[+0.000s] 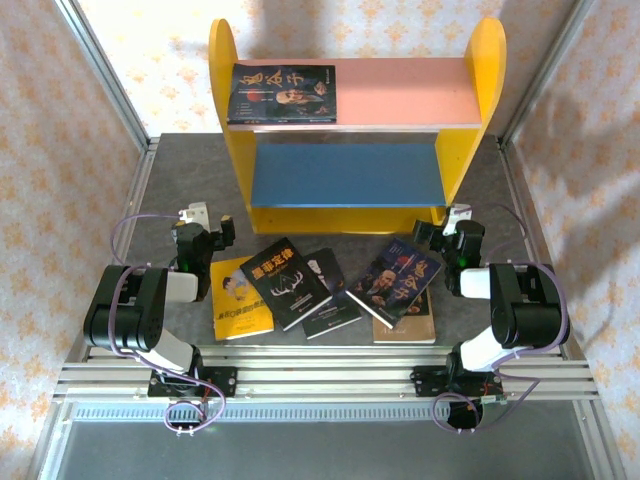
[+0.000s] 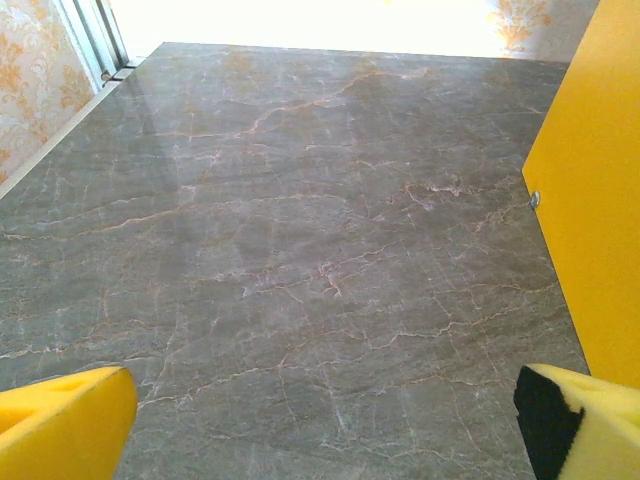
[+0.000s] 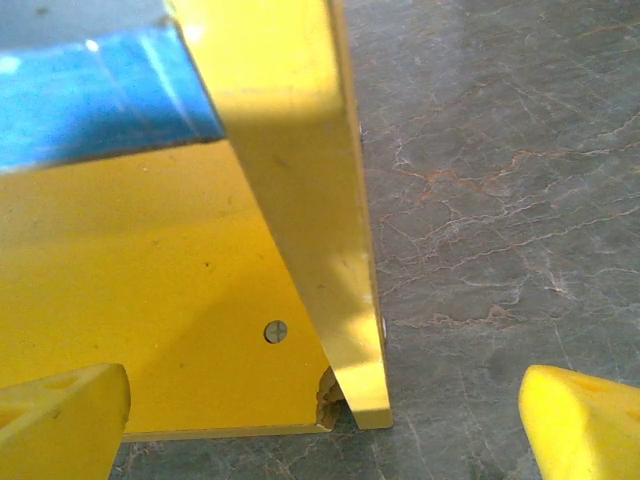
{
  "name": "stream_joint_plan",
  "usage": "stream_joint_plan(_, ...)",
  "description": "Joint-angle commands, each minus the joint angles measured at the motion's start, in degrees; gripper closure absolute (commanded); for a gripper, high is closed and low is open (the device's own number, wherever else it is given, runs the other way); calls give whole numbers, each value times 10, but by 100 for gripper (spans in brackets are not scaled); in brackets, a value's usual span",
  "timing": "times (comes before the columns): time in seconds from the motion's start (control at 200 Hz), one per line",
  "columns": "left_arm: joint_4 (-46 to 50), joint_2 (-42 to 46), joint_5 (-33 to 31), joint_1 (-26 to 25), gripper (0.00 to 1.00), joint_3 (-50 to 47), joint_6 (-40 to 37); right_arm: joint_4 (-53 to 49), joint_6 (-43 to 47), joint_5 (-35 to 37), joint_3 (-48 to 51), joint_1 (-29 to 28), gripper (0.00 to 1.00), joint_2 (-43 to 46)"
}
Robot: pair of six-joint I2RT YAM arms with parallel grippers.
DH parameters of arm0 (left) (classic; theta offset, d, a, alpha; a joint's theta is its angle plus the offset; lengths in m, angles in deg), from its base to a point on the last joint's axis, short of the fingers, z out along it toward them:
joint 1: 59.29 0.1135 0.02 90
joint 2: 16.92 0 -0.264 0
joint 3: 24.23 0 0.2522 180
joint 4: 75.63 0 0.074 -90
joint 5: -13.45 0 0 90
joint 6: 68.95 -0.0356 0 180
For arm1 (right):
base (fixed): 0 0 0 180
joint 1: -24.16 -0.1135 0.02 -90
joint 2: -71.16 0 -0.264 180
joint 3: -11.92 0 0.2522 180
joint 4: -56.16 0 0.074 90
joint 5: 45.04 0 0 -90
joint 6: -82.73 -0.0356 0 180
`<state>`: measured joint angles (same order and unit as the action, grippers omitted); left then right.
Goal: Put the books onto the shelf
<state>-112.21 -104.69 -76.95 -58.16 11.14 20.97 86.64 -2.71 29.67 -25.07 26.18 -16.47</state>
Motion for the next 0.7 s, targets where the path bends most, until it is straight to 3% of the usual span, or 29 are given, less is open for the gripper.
stream_joint_plan(0.0, -6, 20, -7, -2, 1, -3, -5, -22, -23, 70, -11, 1, 1, 29)
stream_joint_plan(0.135, 62, 128, -79, -3, 1, -17, 19, -73, -19, 73, -13, 0, 1, 90)
stream_joint_plan(0.22, 185, 215, -148, -4, 1, 4, 83, -134, -16, 113, -19, -14, 1, 152)
stream_joint_plan(0.295, 327, 290, -125, -6, 1, 49, 120, -213, -10, 157, -35, -40, 1, 217)
stream_joint_plan(0.43, 477, 383, -118, -36, 1, 106, 185, -341, -38, 206, -62, -94, 1, 325)
stream_joint_plan(0.506, 530, 407, -99, -51, 1, 129, 218, -375, -58, 229, -61, -121, 1, 376)
stream_joint_plan(0.571, 590, 407, -118, -74, 1, 158, 253, -408, -95, 245, -65, -138, 1, 411)
stream_joint_plan(0.696, 704, 380, -149, -111, 1, 213, 292, -505, -140, 189, -115, -151, 1, 419)
